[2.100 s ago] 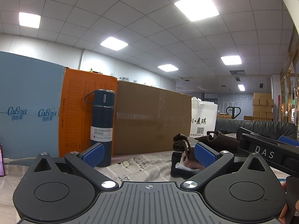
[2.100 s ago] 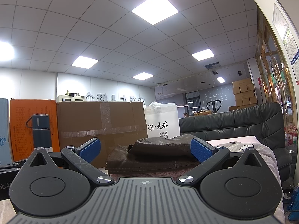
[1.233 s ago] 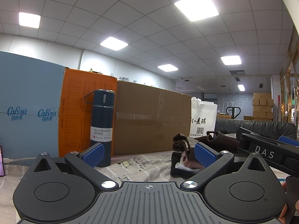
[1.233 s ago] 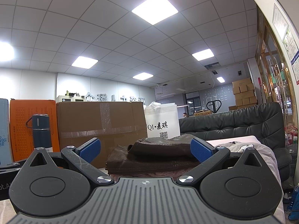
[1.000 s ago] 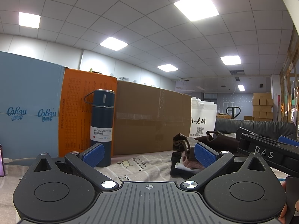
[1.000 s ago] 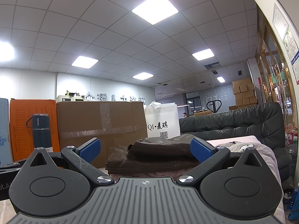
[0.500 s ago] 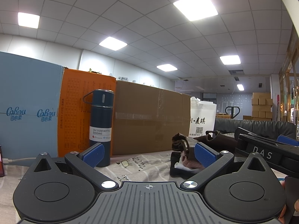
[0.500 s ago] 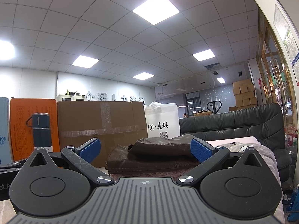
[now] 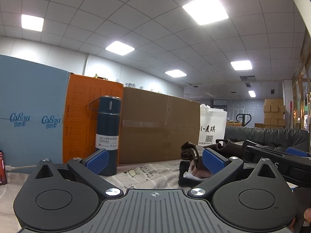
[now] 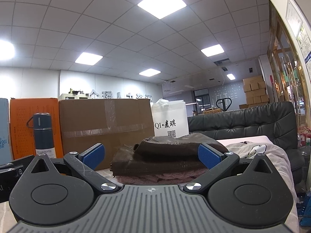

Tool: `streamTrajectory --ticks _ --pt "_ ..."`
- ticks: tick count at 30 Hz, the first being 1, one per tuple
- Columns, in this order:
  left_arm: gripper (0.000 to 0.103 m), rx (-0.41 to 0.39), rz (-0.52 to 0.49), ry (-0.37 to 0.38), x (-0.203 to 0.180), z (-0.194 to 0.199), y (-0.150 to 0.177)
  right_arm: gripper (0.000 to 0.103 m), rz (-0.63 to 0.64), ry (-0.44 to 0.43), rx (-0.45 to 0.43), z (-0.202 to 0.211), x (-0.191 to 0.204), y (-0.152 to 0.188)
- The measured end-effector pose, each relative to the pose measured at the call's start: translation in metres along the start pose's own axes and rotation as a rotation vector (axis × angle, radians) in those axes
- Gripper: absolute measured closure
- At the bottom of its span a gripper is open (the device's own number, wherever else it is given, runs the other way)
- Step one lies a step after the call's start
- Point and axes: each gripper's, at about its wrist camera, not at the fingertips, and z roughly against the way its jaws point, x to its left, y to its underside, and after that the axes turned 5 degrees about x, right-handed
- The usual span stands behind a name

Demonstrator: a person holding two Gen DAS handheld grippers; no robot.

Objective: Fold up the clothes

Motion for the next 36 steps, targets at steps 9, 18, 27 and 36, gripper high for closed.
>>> streamTrajectory --ticks 9,18,27,36 --pt "0.000 0.001 0.015 0.009 0.003 0.000 -0.001 0.000 -0.021 0.007 -0.008 -0.001 -0.001 -0.001" --pt "0.000 -0.017 0.012 0.000 0.003 0.003 -0.001 0.000 -0.029 0.002 -0.009 -0.001 -0.002 0.000" --pt "0.000 -0.030 0.016 -0.002 0.005 0.006 -0.001 0.000 -0.038 -0.013 -0.006 -0.001 -0.004 -0.001" --pt "0.000 -0.043 0.049 -0.036 0.011 0.010 -0.001 0.000 -0.039 -0.055 -0.047 0.008 -0.003 -0.001"
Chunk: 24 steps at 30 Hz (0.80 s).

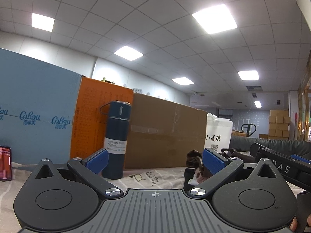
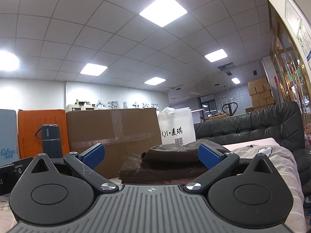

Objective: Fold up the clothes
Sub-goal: 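Swing both tools toward the cream knit sweater on the bed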

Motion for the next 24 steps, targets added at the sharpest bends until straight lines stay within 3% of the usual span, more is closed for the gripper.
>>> streamTrajectory --ticks 16,24 --pt "0.000 -0.022 -0.064 -0.024 -0.012 0.004 -0.001 0.000 -0.156 -0.061 0.004 0.003 -0.017 -0.002" --pt "0.000 -0.119 -0.112 -0.112 -0.020 0.022 -0.012 0.000 -0.210 -0.100 -0.004 0.003 -0.023 -0.001"
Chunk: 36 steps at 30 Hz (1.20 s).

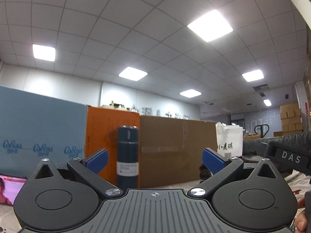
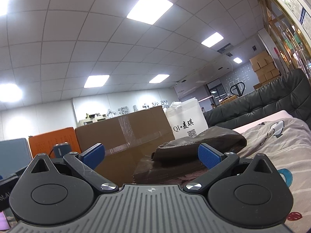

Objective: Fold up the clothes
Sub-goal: 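Swing both tools toward the cream knit sweater on the bed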

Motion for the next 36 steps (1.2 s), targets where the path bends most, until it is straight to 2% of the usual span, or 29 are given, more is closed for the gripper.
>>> streamTrajectory --ticks 13,22,26,31,36 --pt "0.000 -0.048 0.019 -0.129 0.020 0.054 -0.029 0.000 -0.011 -0.068 -0.019 0.003 0.002 0.000" --pt "0.000 -0.106 -0.010 -0.207 0.043 0.107 -0.045 0.000 -0.028 -0.067 -0.093 0.026 -0.001 -0.001" --pt "0.000 -0.125 -0.005 -0.270 0.058 0.125 -0.047 0.000 -0.025 -0.085 -0.048 0.037 0.008 -0.010" --pt "0.000 -0.159 -0.014 -0.332 0.068 0.146 -0.055 0.000 -0.042 -0.197 0.041 0.061 0.032 -0.020" --pt "0.000 -0.162 -0.021 -0.392 0.076 0.164 -0.060 0.000 -0.018 -0.336 0.088 0.088 0.064 -0.024"
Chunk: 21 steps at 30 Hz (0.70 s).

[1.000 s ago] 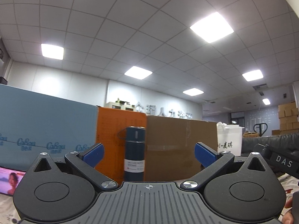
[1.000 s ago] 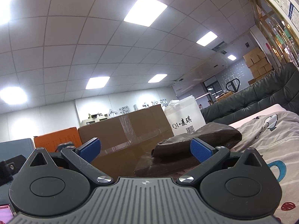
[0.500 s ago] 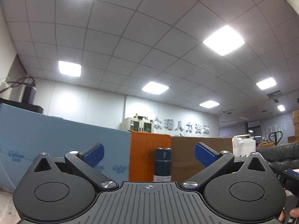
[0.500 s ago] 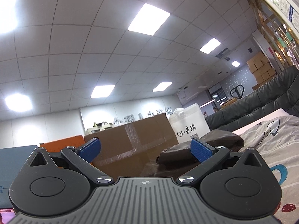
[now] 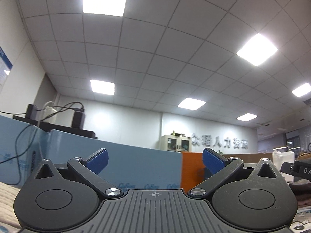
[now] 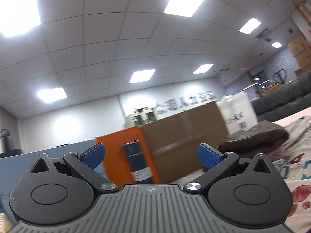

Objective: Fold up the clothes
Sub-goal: 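Swing both tools toward the cream knit sweater on the bed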

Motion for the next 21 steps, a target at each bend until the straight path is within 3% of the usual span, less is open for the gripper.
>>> streamTrajectory --ticks 6,13,21 --pt "0.000 0.021 -0.022 -0.044 0.019 0.017 -0.006 0.000 0.004 -0.142 0.082 0.003 0.042 0.006" --pt "0.000 0.067 -0.011 -0.149 0.047 0.026 -0.004 0.000 -0.002 -0.294 0.157 -0.009 0.083 0.015" --pt "0.000 0.065 0.000 -0.215 0.078 0.033 -0.013 0.000 -0.035 -0.362 0.232 -0.016 0.098 0.025"
